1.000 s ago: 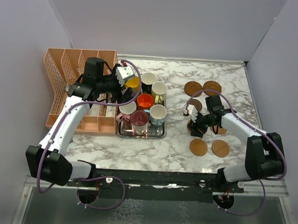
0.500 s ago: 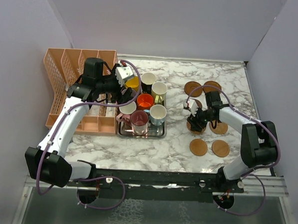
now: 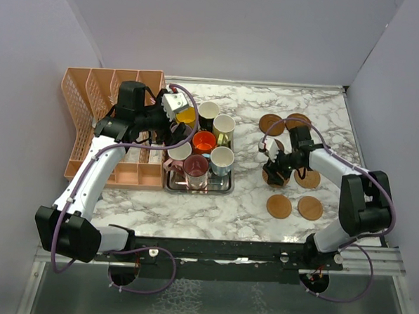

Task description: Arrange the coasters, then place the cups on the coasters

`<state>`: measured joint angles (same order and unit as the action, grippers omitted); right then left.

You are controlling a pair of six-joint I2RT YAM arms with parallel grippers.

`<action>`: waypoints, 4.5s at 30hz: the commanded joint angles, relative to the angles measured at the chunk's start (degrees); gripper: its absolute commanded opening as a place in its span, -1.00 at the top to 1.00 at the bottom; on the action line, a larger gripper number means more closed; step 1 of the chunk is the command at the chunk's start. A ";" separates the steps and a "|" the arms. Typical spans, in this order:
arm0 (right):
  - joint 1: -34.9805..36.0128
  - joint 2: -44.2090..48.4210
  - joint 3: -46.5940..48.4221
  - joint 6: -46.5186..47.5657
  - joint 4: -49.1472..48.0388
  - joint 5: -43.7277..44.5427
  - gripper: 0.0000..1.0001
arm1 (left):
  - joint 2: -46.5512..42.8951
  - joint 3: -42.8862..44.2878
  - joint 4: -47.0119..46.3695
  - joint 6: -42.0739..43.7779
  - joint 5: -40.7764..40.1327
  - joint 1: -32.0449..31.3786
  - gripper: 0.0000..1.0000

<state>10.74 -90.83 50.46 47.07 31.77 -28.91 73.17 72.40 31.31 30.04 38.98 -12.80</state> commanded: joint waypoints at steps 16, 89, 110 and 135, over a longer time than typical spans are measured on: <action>-0.29 5.23 17.35 -28.70 -7.52 -9.37 -0.27 | 7.19 3.25 -9.18 -17.22 -16.62 0.20 -0.98; 15.24 -31.74 69.94 -39.69 13.08 17.24 0.99 | 2.30 -2.27 -13.76 -16.75 -15.97 -0.08 -0.98; -0.92 -23.67 64.79 -40.98 12.18 19.74 0.99 | 1.41 -2.13 -13.18 -16.17 -16.60 -0.12 -0.98; -14.09 -34.23 70.85 -39.11 13.87 20.22 0.99 | 0.18 -2.98 -13.10 -15.16 -13.98 -0.16 -0.98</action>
<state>-0.99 -125.47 117.69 7.38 46.92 -7.33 74.78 69.91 18.50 14.11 23.14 -12.86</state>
